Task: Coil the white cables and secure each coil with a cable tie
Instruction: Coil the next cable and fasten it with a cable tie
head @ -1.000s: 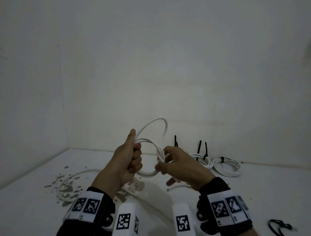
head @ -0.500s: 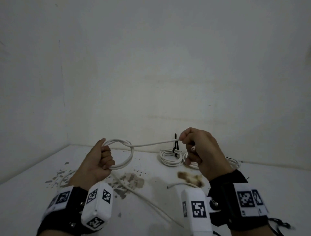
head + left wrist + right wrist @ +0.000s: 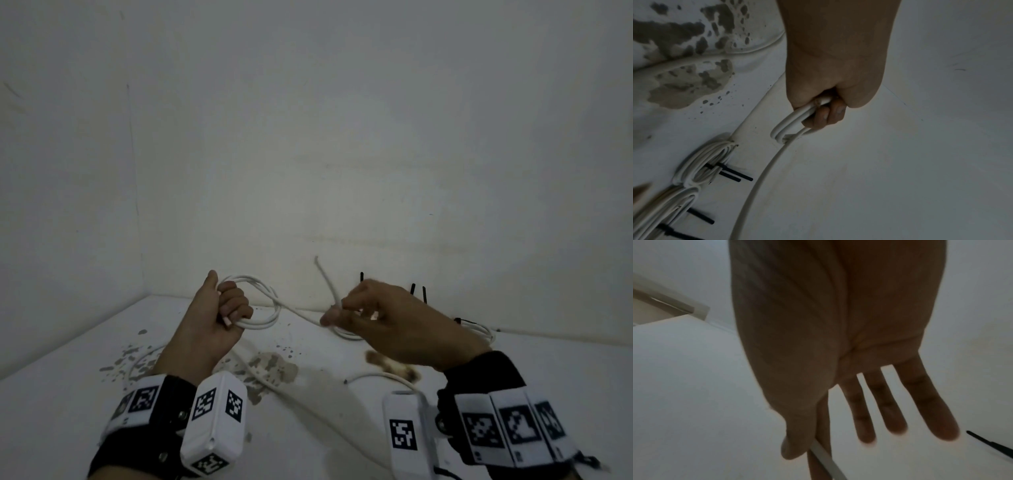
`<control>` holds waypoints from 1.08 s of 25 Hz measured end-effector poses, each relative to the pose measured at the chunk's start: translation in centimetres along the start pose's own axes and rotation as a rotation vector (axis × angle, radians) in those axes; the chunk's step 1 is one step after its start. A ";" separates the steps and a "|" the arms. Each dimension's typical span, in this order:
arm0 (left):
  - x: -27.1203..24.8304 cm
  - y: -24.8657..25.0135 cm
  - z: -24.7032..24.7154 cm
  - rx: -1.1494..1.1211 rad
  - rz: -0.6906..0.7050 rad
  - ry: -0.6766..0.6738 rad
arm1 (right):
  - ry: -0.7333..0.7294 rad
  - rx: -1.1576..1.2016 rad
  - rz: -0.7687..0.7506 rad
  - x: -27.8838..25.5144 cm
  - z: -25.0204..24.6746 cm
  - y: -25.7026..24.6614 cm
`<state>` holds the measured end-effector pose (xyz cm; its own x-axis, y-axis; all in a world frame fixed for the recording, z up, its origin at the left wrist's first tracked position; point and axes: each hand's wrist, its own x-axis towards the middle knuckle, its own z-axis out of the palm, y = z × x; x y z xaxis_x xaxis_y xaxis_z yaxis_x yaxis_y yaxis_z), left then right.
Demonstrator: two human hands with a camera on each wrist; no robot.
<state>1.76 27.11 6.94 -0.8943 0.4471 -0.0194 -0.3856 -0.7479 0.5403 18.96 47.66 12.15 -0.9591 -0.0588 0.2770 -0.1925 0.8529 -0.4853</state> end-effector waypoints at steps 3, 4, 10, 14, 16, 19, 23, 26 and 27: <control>-0.2 -0.4 1.0 0.000 0.000 -0.023 | -0.028 0.016 -0.057 0.3 1.1 -1.5; -0.4 -0.8 1.5 0.022 0.009 -0.027 | -0.012 0.025 -0.064 0.7 1.9 -1.9; -1.4 -3.4 4.0 0.214 0.058 0.013 | 0.170 0.064 -0.095 2.1 5.9 -3.1; -1.8 -4.3 4.9 0.196 0.027 -0.055 | 0.319 0.118 -0.059 2.7 7.2 -3.0; -2.2 -4.4 4.9 0.225 0.007 -0.105 | 0.433 0.178 -0.007 3.0 7.1 -2.7; -2.3 -4.8 5.0 0.300 -0.017 -0.141 | 0.552 0.259 0.047 2.9 7.1 -2.4; -2.3 -5.2 5.0 0.377 -0.036 -0.148 | 0.555 0.192 0.086 3.0 7.6 -1.8; -1.9 -5.1 4.3 0.476 -0.040 -0.132 | 0.431 0.364 0.074 2.9 6.5 -1.3; -1.8 -5.1 4.1 0.523 -0.038 -0.133 | 0.416 0.447 0.063 2.9 6.2 -1.3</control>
<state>6.26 32.16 7.68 -0.8322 0.5529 0.0411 -0.2226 -0.4012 0.8886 15.14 43.21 8.43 -0.8274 0.2692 0.4929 -0.2925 0.5426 -0.7874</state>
